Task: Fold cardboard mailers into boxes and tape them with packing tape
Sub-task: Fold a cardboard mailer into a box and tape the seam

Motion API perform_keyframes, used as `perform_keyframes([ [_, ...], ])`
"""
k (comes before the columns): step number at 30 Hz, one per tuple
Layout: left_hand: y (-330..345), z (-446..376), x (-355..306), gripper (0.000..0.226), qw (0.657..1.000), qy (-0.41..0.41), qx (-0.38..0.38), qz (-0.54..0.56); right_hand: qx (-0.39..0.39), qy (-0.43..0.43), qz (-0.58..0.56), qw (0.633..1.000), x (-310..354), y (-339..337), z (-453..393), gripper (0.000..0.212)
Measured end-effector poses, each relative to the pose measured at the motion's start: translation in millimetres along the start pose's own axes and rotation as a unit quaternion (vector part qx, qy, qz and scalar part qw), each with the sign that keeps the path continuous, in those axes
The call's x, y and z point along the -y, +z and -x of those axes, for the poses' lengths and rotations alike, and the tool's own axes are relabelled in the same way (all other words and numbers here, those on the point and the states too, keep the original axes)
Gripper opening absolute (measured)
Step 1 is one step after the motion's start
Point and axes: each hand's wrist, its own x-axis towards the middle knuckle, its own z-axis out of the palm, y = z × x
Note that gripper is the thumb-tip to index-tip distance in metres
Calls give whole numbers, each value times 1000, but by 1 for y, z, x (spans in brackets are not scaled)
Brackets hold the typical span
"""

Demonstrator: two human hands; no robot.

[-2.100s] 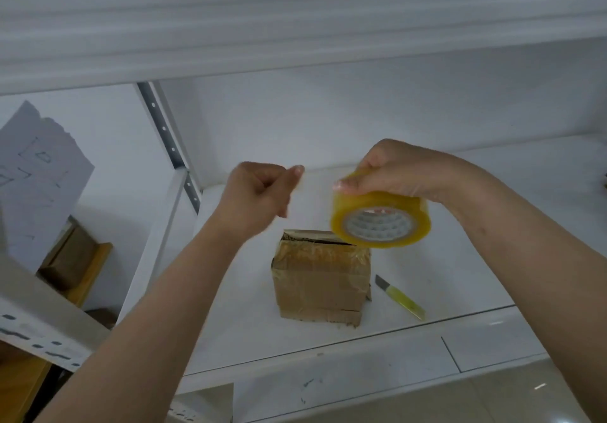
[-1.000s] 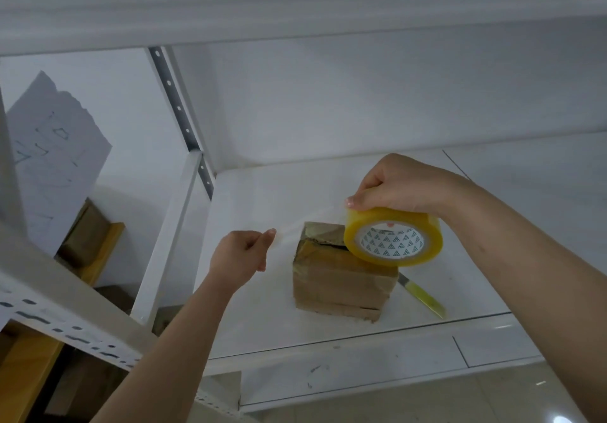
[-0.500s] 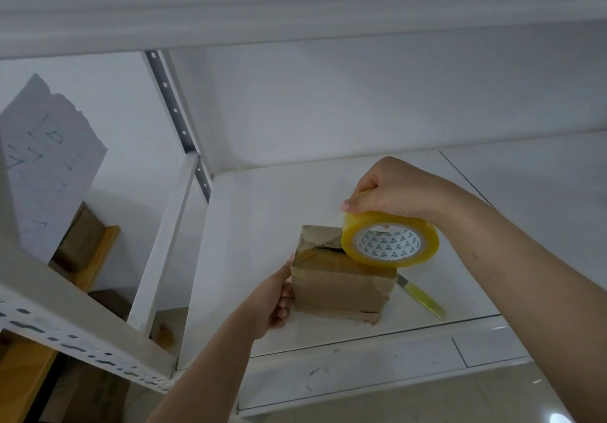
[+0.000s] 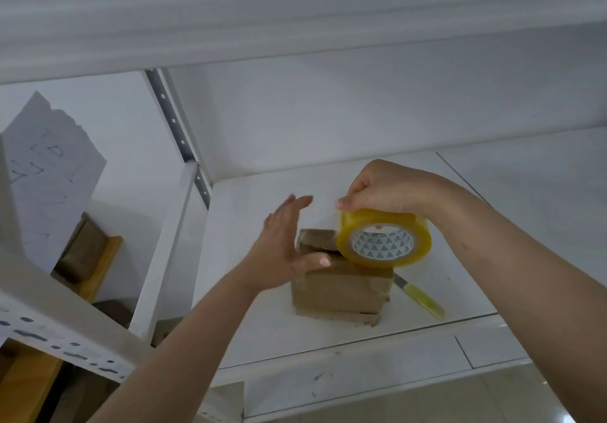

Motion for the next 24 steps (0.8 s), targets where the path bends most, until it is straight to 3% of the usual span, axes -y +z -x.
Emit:
perform_keyframes([
  [2,11,-11,-14,139,994,7,86,-73,13,3,-12,1000,-3,-5,1,50],
  [4,28,-14,-16,139,982,-7,124,-143,46,18,-55,997,-9,-8,7,48],
  [7,47,-5,0,135,969,2,124,-213,96,29,-116,988,-28,0,16,58],
  [10,55,0,10,127,973,26,99,-209,63,15,-160,985,-44,10,17,32],
  [12,55,-1,11,120,975,18,103,-194,51,12,-163,985,-46,14,18,27],
  [19,55,8,10,108,964,46,100,-241,26,41,-39,998,-39,22,25,51],
  [24,55,10,6,107,957,51,113,-261,54,113,92,988,-57,24,45,50],
])
